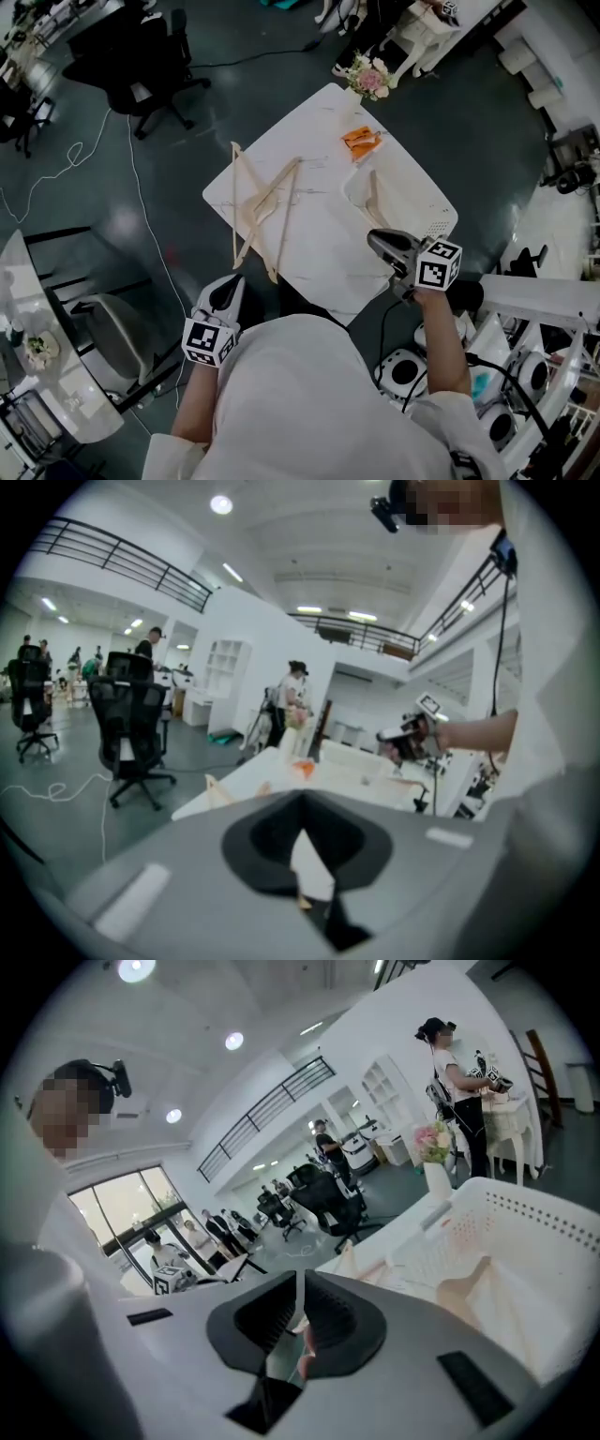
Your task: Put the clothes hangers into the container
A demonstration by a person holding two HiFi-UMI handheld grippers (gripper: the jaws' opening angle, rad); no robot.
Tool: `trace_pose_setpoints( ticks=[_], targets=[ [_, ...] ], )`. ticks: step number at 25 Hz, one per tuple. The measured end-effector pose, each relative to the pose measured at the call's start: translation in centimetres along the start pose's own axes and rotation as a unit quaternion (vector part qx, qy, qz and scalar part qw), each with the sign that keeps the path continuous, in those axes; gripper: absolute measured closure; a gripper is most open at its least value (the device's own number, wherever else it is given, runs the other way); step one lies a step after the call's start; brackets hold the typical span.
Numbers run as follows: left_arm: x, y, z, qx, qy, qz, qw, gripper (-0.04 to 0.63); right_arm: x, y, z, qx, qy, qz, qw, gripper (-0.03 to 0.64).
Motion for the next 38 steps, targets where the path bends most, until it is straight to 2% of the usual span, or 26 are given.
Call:
trace_pose_setpoints(
  ticks=[5, 10, 16, 29, 38],
  targets=[
    [1.0, 2.4, 0.5, 0.015, 0.003, -0.019, 0.9997, 0.595, -2.7, -3.9, 7.1, -0.046, 0.032, -0.071, 0.996, 0.603],
    [1.4, 4.1, 0.6, 0.021, -0.009, -0.031, 0.9993, 0.595, -4.1, -6.0, 10.0, -0.046, 0.028, -0.111, 0.992, 0.615],
    [1.9, 4.0, 1.0, 0.016, -0.022, -0.038, 0.9989, 0.595, -5.2, -7.3, 11.8, -0.007, 0.022, -0.102, 0.995, 0.615],
    [3.0, 4.4, 3.3, 0.010, -0.048, -0.050, 0.9975, 0.595, -7.9, -8.7, 13.2, -0.012, 0.011, -0.090, 0.996, 0.615],
    [3.7, 3.9, 5.9, 0.017, -0.045, -0.044, 0.9979, 0.595, -10.2, -9.3, 13.8, -0.010, 0.005, -0.078, 0.997, 0.614]
  ],
)
Point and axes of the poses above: the fingertips, and each gripper's own axes: x backward along the fingers, z to its left, y out of its top, the point moved 10 cm from there along x, backward along the fingers, and after that the axes turned 15 degrees about -z, right-handed, at the moved point
